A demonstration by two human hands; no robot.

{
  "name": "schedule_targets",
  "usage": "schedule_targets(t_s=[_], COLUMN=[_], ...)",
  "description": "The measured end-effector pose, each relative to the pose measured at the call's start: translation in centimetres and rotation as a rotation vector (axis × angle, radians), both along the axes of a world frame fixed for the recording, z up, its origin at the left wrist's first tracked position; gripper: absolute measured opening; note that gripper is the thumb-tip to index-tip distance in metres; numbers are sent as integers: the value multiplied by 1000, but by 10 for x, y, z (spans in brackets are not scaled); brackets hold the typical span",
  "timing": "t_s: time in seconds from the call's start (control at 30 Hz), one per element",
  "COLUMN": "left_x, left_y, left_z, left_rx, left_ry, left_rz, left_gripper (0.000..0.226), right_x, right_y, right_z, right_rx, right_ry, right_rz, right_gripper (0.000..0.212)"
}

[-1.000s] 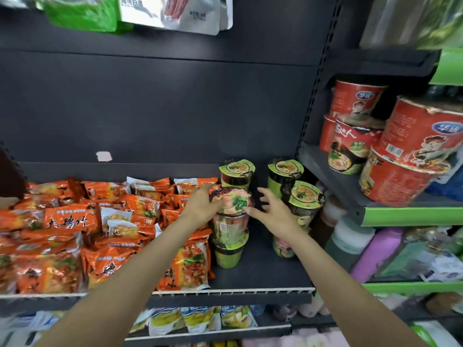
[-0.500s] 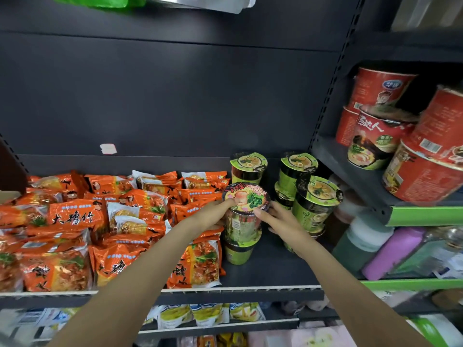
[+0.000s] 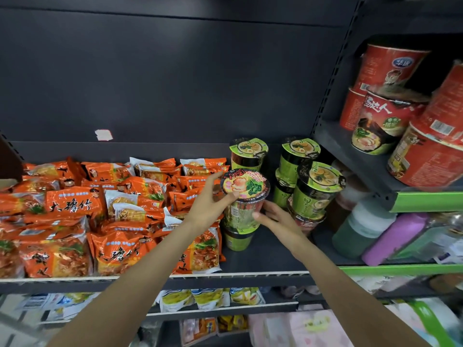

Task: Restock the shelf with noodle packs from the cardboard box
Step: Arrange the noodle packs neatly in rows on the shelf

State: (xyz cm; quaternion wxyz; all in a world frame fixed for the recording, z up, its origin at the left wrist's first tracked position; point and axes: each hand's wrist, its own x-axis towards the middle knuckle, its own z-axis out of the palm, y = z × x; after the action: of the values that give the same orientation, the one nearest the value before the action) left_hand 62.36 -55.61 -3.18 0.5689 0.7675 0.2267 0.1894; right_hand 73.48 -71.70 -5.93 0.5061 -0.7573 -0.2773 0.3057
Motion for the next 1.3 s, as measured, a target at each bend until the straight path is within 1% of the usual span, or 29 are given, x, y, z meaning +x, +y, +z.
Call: schedule_targets(t_s=[0.07, 0.1, 0.17, 0.23, 0.33, 0.43, 0.6, 0.77, 0.93, 1.07, 1.13, 1.2, 1.23, 1.3], left_x=[-7, -10, -14, -15, -13, -11, -5, 12, 32, 41, 42, 41, 41, 41], left_y=[-3, -4, -6, -6, -5, -4, -7, -17, -32, -36, -35, -31, -29, -26], left_z=[-2, -3, -4, -4, 0, 0, -6, -3, 0, 2, 3, 3, 3, 4], left_rx=[29, 31, 16, 21, 16, 2, -22, -19, 24, 69, 85, 95, 104, 138], left_ry=[-38, -56, -88, -99, -94, -100, -114, -109, -104, -73, -59, -35, -17, 17], left_rz=[-27, -27, -13, -11, -8, -10, -15, -52, -101, -99, -96, -104, -113, -124], left_gripper=[72, 74, 78, 76, 70, 68, 67, 62, 64, 69, 69, 68, 68, 67], right_x=[3, 3, 0, -3, -5, -2, -5, 1, 23, 19, 20, 20, 19, 18], right_y=[4, 7, 13, 21, 31, 35, 28, 14, -3, -6, -9, -16, -21, -29], right_z=[-8, -11, -20, -29, -38, -43, -42, -40, -61, -44, -35, -24, -16, 3], right_rx=[-135, -180, -211, -203, -180, -174, -196, -200, -238, -258, -232, -147, -91, -24], right_ry=[-173, -238, -295, -307, -293, -317, -342, -353, -348, -372, -382, -387, -385, -436], right_rz=[33, 39, 46, 43, -36, -83, -122, -191, -267, -234, -236, -264, -284, -286], right_gripper=[79, 82, 85, 85, 86, 80, 73, 73, 77, 73, 81, 92, 93, 86])
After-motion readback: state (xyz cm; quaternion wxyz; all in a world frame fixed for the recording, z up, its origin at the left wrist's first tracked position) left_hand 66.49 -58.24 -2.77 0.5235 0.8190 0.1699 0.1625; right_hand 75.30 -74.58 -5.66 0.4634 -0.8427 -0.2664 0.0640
